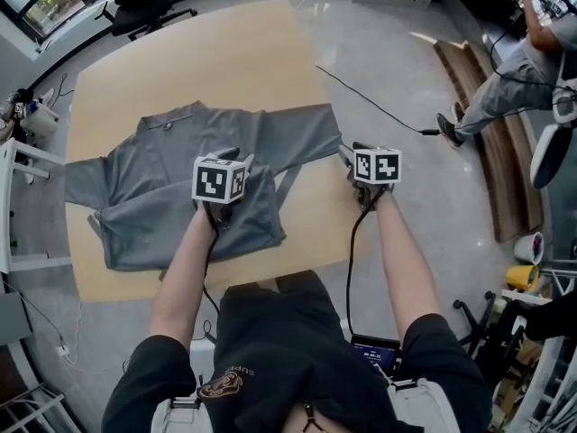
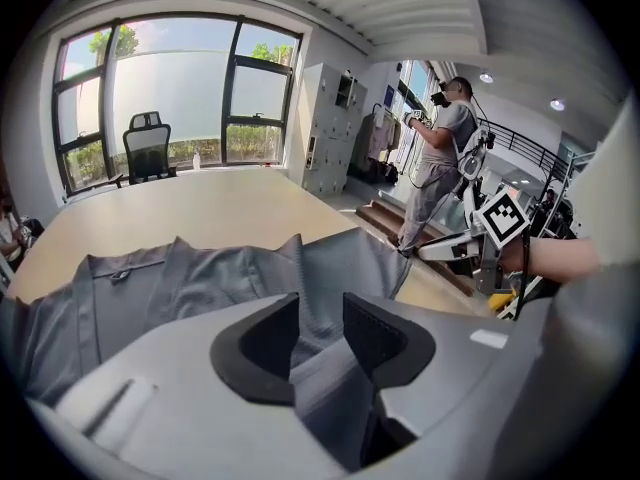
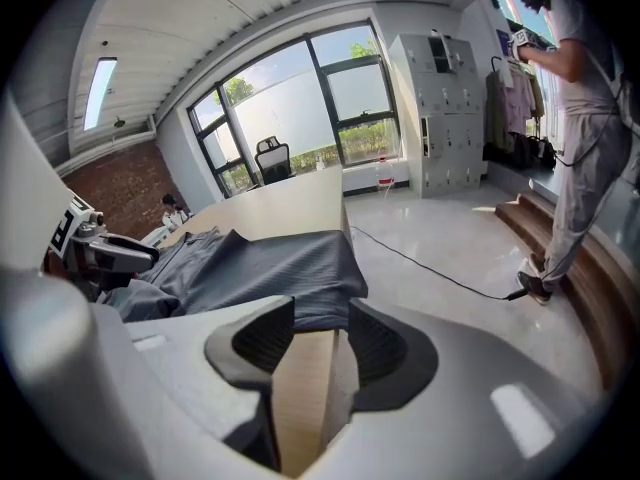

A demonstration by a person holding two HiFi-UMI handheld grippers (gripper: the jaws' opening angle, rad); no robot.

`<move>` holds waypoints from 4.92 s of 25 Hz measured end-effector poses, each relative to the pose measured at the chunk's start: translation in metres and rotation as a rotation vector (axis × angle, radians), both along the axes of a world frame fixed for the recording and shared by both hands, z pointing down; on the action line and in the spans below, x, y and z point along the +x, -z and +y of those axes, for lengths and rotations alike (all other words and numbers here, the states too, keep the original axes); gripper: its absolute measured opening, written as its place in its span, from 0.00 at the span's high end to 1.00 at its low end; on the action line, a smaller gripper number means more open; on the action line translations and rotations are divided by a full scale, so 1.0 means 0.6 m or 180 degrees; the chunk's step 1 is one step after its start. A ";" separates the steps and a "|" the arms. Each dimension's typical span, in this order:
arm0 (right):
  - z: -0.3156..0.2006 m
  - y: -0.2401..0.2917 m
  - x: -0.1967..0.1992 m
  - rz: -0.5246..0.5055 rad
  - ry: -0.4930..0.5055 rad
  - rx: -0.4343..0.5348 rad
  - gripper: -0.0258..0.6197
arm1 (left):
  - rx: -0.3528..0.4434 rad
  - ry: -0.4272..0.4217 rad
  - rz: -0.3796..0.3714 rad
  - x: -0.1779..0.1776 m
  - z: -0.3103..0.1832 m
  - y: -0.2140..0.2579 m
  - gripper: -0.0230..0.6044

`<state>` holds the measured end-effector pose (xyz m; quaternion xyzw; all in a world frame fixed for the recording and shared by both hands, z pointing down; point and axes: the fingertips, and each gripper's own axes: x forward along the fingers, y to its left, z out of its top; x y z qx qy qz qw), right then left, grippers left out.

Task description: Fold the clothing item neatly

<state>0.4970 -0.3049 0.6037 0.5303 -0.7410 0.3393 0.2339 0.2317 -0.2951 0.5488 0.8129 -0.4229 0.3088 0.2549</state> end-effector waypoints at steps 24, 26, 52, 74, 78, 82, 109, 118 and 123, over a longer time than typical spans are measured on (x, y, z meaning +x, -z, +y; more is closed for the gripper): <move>-0.070 0.139 -0.173 -0.0314 0.0682 0.0555 0.93 | -0.0124 0.0368 0.0021 -0.129 0.040 -0.009 0.76; -0.071 0.157 -0.216 -0.0293 0.0757 0.0597 0.93 | -0.0137 0.0354 0.0109 -0.149 0.055 -0.011 0.76; 0.061 0.058 -0.799 0.0155 0.2221 -0.0068 0.76 | -0.0138 0.0395 0.0358 -0.459 0.188 0.013 0.77; 0.111 -0.004 -0.479 -0.0040 0.1123 -0.0311 0.75 | -0.0152 -0.0157 0.0122 -0.272 0.064 -0.001 0.77; 0.117 -0.013 -0.462 -0.0268 0.1170 -0.0324 0.75 | -0.0303 -0.0121 0.0008 -0.248 0.064 -0.037 0.77; 0.104 0.033 -0.465 -0.0343 0.1420 -0.0181 0.75 | -0.0349 -0.0043 -0.0063 -0.246 0.059 -0.047 0.77; 0.071 -0.010 -0.463 -0.0187 0.1867 -0.0341 0.77 | 0.0095 0.0939 -0.0424 -0.294 0.000 -0.018 0.89; 0.083 0.029 -0.488 0.0024 0.1852 -0.0261 0.77 | -0.0254 0.0965 -0.0339 -0.425 0.132 -0.055 0.83; 0.094 0.072 -0.537 0.0262 0.1673 -0.0114 0.77 | -0.0196 0.0710 -0.0114 -0.474 0.174 -0.048 0.80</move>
